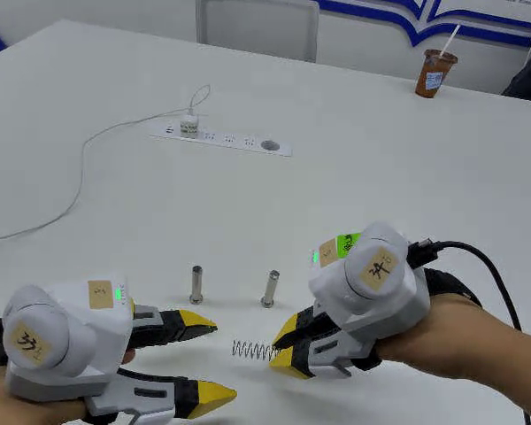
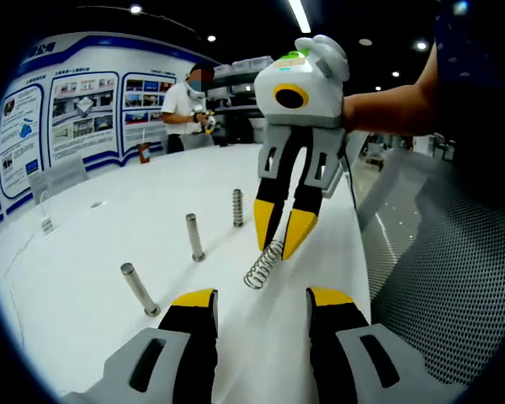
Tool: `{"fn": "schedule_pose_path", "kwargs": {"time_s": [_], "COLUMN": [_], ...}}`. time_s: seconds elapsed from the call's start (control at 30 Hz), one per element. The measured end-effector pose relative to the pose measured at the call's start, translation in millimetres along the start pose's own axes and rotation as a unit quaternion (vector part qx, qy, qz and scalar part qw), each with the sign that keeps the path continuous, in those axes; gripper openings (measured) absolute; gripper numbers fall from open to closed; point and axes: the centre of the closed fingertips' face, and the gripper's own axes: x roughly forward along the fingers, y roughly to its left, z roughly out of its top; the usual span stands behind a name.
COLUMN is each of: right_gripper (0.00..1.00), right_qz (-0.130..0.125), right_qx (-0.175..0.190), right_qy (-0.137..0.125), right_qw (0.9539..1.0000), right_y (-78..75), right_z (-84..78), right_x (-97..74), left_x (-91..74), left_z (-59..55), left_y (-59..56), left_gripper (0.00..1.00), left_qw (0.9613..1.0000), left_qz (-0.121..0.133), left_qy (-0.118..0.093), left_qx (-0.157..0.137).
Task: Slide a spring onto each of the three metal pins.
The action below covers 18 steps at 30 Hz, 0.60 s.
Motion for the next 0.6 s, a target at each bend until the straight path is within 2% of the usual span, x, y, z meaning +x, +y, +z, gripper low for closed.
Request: {"fn": "schedule_pose_path", "kwargs": {"time_s": [0.4,0.6], "right_gripper": [0.11,0.11], "right_qz": [0.026,0.031], "right_qx": [-0.031,-0.038], "right_qy": [0.009,0.01], "right_qw": [0.9991,0.9987], "right_y": [12.6,15.8], "right_z": [7.4,7.9], "right_x": [2.5,1.8], "left_x": [2.2,3.6], "left_z": [2.3,2.6], "left_y": [-1.7,-9.1], "left_gripper": [0.24,0.18], "left_qw": [0.9993,0.9985], "left_qz": [-0.011,-0.023], "left_qy": [-0.002,0.001], "left_qx": [0.036,0.05]}}
